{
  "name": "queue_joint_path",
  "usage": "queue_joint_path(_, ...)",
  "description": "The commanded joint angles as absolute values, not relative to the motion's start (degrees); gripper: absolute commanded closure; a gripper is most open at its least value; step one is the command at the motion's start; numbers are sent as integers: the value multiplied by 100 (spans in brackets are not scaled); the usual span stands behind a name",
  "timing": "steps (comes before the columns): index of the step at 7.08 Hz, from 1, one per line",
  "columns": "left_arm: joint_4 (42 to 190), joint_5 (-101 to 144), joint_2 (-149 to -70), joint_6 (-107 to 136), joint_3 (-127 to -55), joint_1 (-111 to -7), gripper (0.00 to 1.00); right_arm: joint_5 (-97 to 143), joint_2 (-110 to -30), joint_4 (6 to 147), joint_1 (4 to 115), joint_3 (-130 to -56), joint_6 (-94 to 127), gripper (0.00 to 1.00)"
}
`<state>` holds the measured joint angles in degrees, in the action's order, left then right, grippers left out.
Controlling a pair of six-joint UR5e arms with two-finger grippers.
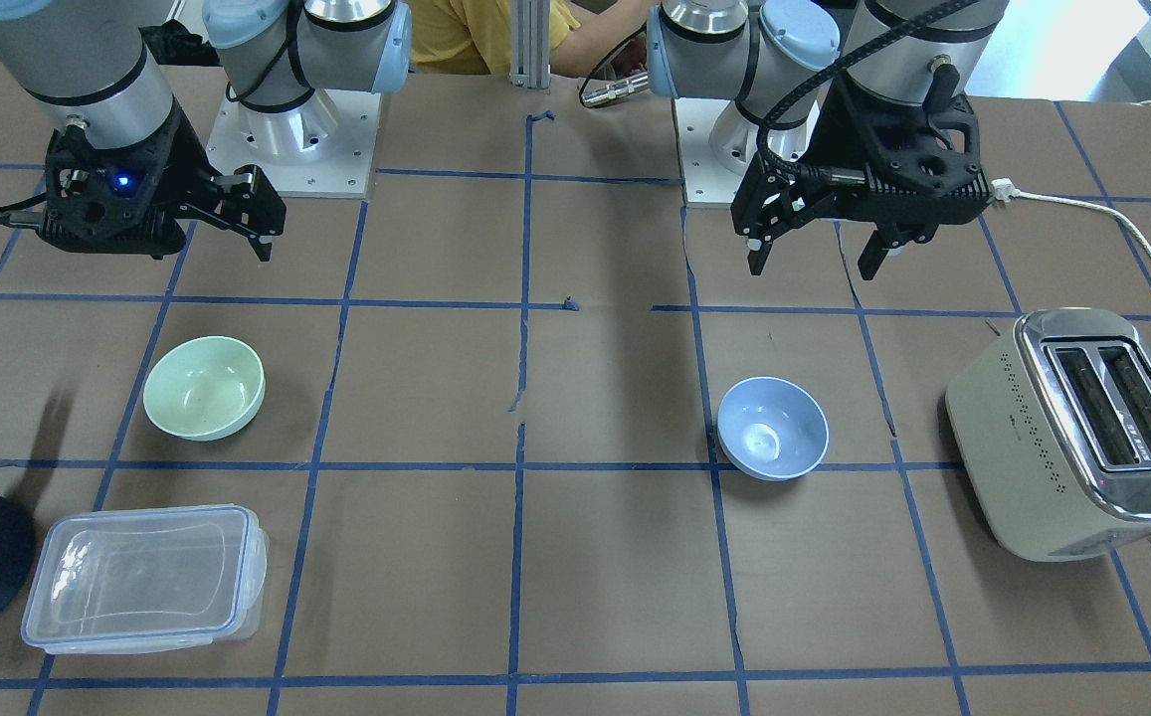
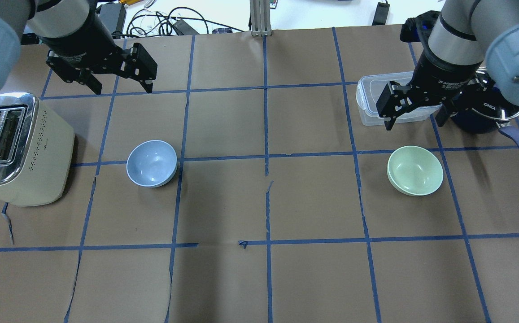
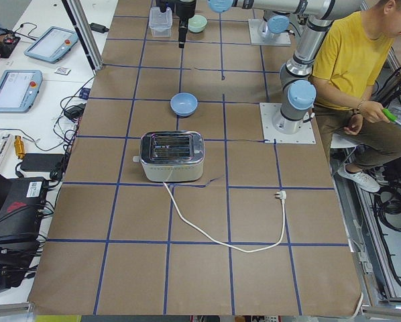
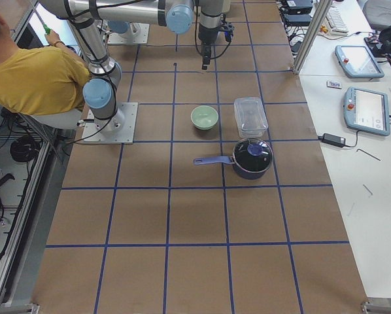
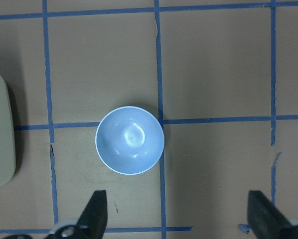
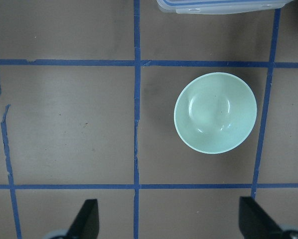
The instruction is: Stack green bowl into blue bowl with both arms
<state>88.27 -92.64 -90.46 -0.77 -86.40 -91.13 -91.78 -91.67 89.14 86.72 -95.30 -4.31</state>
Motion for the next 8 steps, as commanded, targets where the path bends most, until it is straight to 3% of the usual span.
queue_joint_path(1,8833,-9264,-9035,-70,-8640,-9114,0,-9176,-9167,8912,8675,-9536,-439,0)
queue_joint_path(8,8833,-9255,-9044,-70,-8657,-9114,0,-9405,-9167,8921,8675,-9563,-431,0)
